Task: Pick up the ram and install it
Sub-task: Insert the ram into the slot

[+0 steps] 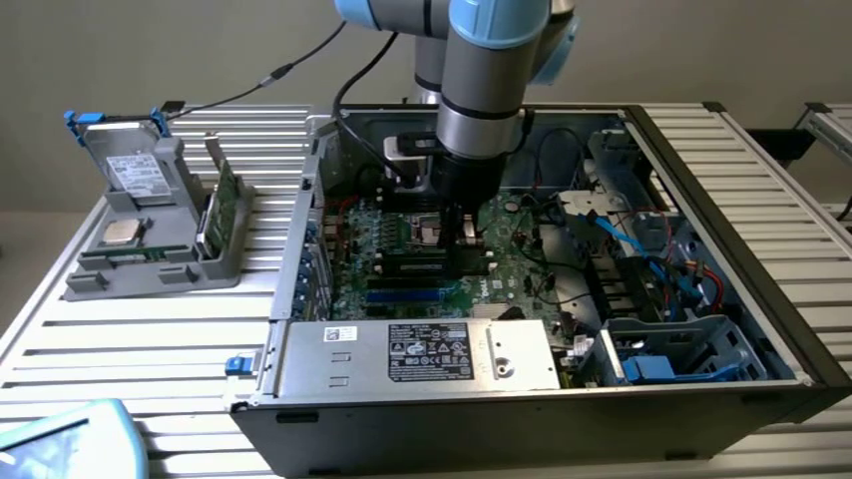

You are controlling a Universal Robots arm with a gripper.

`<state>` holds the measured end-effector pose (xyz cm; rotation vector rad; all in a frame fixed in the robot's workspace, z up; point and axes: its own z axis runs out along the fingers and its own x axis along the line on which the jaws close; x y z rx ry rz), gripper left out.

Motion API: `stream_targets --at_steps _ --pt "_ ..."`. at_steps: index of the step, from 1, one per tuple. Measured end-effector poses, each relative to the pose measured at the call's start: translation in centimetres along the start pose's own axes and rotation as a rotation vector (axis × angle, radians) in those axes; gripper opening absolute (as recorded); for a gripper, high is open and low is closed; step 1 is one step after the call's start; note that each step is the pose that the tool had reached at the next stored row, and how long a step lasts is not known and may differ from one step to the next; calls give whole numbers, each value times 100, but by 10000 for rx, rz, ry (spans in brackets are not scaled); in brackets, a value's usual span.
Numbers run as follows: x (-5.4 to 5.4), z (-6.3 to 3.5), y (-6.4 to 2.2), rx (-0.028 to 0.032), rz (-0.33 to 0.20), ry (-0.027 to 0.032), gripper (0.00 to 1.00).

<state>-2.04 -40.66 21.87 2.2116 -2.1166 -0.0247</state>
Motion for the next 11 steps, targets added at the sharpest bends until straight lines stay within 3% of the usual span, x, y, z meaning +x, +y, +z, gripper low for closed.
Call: stream_targets --at_steps 11 --pt "-3 -76 152 1 -1 -8 58"
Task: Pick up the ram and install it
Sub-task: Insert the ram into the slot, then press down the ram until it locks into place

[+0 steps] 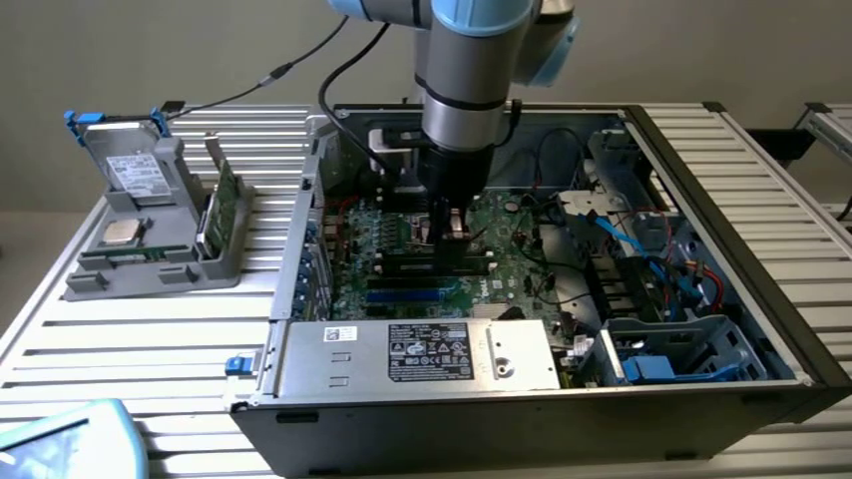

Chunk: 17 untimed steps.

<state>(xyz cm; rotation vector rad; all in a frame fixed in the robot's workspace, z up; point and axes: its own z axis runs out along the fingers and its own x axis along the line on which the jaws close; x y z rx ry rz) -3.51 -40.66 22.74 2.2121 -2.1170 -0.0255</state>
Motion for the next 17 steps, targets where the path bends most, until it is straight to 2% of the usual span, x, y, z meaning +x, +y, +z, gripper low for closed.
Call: stream_targets --at_steps 4,17 --pt "-1 -15 27 2 0 -4 58" --pt "0 -18 29 0 0 0 58"
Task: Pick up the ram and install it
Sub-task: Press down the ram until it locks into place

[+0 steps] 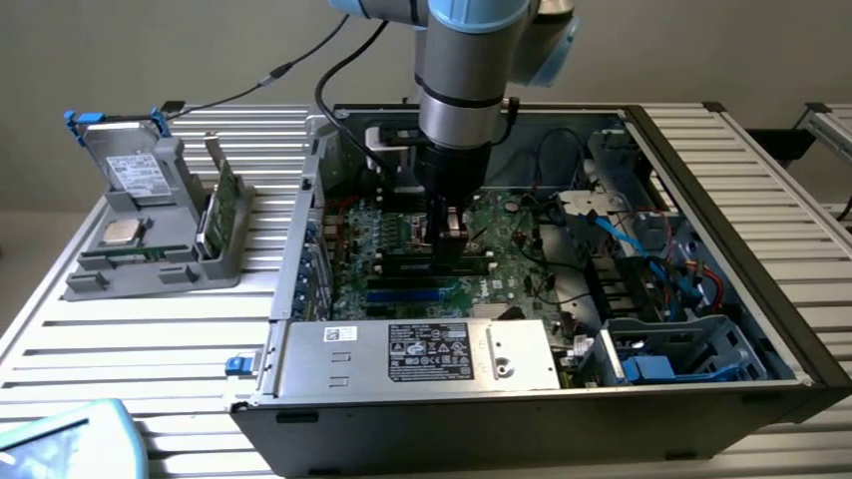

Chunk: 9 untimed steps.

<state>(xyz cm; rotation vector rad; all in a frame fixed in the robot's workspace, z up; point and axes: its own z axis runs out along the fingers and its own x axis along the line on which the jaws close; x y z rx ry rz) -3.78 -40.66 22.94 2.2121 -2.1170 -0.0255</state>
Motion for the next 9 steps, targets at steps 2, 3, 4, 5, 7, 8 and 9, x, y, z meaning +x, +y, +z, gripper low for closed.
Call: stream_targets --at_steps 2,3,4,5,7,8,9 --pt "0 0 0 0 0 0 58" --pt "0 0 0 0 0 0 58" --pt "0 0 0 0 0 -1 58" --pt "0 0 0 0 0 0 58" --pt "0 0 0 0 0 -1 58" --pt "0 0 0 0 0 -1 58" --pt "0 0 0 0 0 -1 56"
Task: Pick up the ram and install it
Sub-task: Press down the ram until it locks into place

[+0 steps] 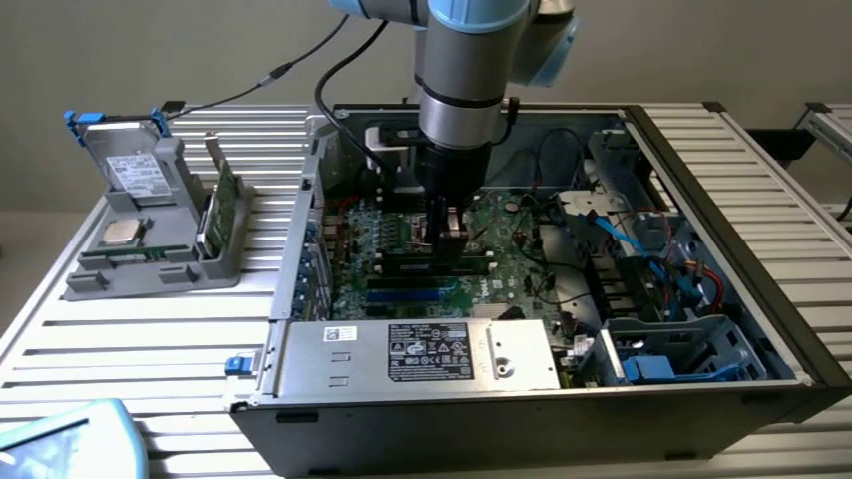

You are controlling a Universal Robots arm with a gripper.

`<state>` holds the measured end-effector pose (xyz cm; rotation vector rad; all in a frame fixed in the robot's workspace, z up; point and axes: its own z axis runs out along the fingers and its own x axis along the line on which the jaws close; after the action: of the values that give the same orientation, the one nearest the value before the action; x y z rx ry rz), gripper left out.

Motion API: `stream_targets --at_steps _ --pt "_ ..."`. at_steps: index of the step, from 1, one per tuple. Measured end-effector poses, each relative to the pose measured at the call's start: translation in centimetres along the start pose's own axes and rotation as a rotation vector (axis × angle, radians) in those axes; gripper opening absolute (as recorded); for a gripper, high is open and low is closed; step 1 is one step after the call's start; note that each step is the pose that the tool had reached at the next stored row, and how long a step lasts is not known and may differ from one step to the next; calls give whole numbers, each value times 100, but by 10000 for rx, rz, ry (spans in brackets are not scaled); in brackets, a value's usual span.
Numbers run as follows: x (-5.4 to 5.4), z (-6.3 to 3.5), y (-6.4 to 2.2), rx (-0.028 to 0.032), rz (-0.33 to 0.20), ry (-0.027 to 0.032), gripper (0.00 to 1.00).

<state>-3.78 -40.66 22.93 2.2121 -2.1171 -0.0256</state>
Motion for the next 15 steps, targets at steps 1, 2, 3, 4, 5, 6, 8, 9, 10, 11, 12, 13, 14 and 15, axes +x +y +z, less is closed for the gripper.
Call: stream_targets --at_steps 1,2,3,4,5,6,8,9,10,11,12,13,14,15 --pt "0 0 0 0 0 0 56" --pt "0 0 0 0 0 0 49" --pt "0 0 0 0 0 0 43" --pt "0 0 0 0 0 0 43" --pt "0 0 0 0 0 0 36" --pt "0 0 0 0 0 0 31" --pt "0 0 0 0 0 0 25" --pt "0 0 0 0 0 0 18" --pt "0 0 0 -1 0 1 18" --pt "0 0 0 0 0 0 13" --pt "0 0 0 0 0 1 11" --pt "0 0 0 0 0 0 11" --pt "0 0 0 0 0 0 11" --pt "0 0 0 0 0 0 11"
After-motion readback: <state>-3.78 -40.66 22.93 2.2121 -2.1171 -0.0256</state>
